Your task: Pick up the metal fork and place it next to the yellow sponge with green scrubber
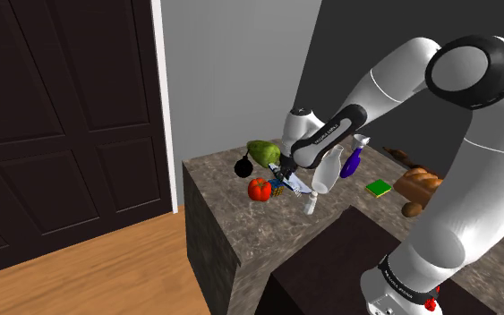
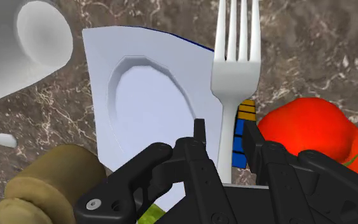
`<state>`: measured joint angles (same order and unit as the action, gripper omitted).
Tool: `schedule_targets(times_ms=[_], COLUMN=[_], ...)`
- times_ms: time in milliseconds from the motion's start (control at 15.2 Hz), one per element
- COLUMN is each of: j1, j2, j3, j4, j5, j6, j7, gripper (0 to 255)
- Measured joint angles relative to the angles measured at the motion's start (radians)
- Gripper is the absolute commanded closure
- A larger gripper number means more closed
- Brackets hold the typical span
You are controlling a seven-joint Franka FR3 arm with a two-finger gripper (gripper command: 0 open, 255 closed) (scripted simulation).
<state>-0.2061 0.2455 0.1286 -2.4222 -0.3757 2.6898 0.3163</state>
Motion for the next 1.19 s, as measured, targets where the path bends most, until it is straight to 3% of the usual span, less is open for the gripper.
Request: schedule_targets(times_ms=[726, 1188], j1=[-0.222, -0.370], j2=[-0.017, 0.000], j3=[-0.078, -0.101], j4=[-0.043, 0.012], j5=[0.045, 0.106], j6=[0.072, 0.103], j7=[-0.329, -0.565], gripper=[255, 255])
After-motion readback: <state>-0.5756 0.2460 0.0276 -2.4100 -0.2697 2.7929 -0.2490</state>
